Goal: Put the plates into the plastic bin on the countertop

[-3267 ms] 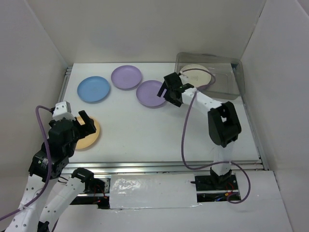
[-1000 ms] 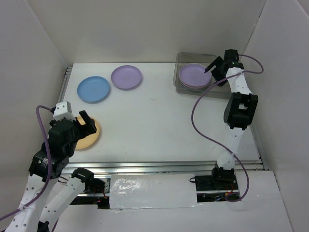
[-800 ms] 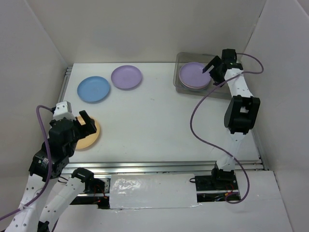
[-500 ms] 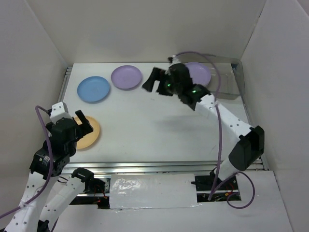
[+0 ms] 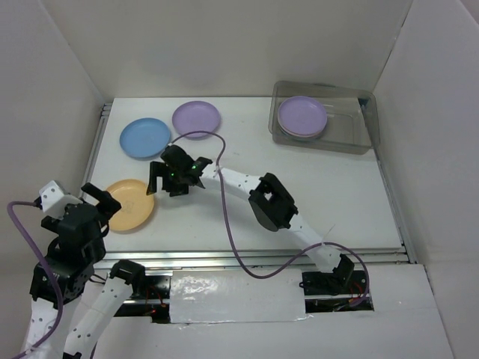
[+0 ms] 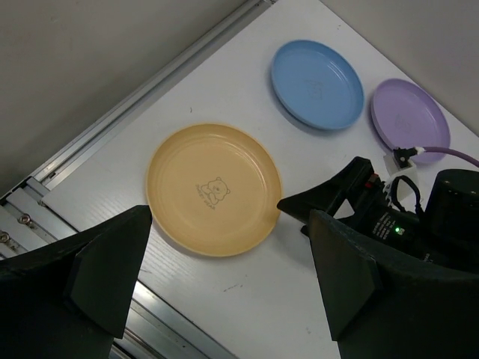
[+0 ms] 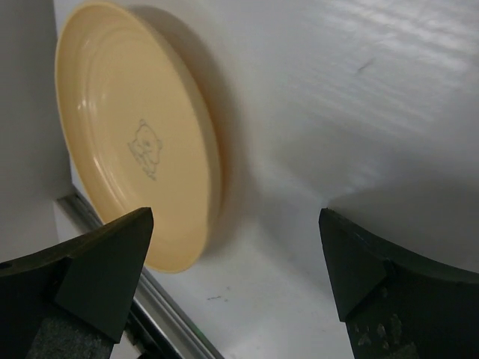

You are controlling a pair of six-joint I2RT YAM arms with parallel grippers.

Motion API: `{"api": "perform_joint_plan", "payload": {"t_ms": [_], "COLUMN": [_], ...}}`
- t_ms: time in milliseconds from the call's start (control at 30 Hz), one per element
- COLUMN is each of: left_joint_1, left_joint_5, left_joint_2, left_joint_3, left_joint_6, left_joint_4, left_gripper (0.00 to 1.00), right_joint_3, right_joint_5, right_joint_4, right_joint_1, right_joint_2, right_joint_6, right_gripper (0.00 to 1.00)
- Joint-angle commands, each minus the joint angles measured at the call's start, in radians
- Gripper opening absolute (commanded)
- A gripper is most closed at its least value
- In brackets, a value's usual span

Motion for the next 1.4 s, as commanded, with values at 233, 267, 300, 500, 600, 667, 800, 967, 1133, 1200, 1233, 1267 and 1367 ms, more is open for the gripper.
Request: {"api": "perform_joint_plan", "payload": {"t_ms": [233,267,300,500,600,667,800,967,1133,1200,1233,1267,1367], "left_joint_1": [0.006,0.004,0.006,0.006,0.006,0.004,0.004,0.004,0.006,0.006,0.004,0.006,0.004], "left_joint_5": [0.024,0.026,0.029,0.037,0.040,0.041,0.041,0.041,0.050,0.056,0.058,0.058,0.060], "left_joint_2": [0.082,0.082,0.080,0.052,0.045,0.042,0.019,-0.007,-0.020,-0.023,-0.024,-0.026,-0.033], "left_joint_3": [0.009,0.008,0.008,0.003,0.005,0.005,0.006,0.001,0.000,0.000,-0.002,-0.002,-0.003], "left_joint_6": [0.027,0.027,0.030,0.036,0.038,0.041,0.039,0.041,0.048,0.055,0.058,0.058,0.058], "left_joint_4": [0.045,0.048,0.048,0.060,0.059,0.059,0.059,0.062,0.067,0.071,0.073,0.074,0.076], "left_gripper": [0.99,0.99,0.99,0.99,0.99,0.99,0.99,0.99,0.99,0.99,0.99,0.99,0.99], "right_joint_3": [0.097,0.137,0.148,0.137,0.154,0.160,0.179,0.194,0.156,0.127,0.128,0.124,-0.020], "right_joint_5": [-0.108,-0.108,-0.110,-0.112,-0.113,-0.113,-0.121,-0.130,-0.112,-0.107,-0.099,-0.092,-0.049], "right_joint_4": [-0.034,-0.045,-0.053,-0.056,-0.090,-0.104,-0.133,-0.139,-0.107,-0.096,-0.102,-0.107,-0.046], "right_joint_1": [0.014,0.020,0.023,0.032,0.034,0.037,0.040,0.054,0.057,0.059,0.059,0.060,0.059], "right_joint_2": [0.066,0.094,0.103,0.102,0.110,0.117,0.140,0.172,0.162,0.151,0.152,0.146,0.055], "right_joint_6": [0.092,0.089,0.089,0.092,0.087,0.087,0.087,0.094,0.116,0.130,0.132,0.135,0.153], "right_gripper": [0.95,0.94,0.92,0.69,0.61,0.56,0.46,0.43,0.28,0.11,0.03,0.00,0.00]}}
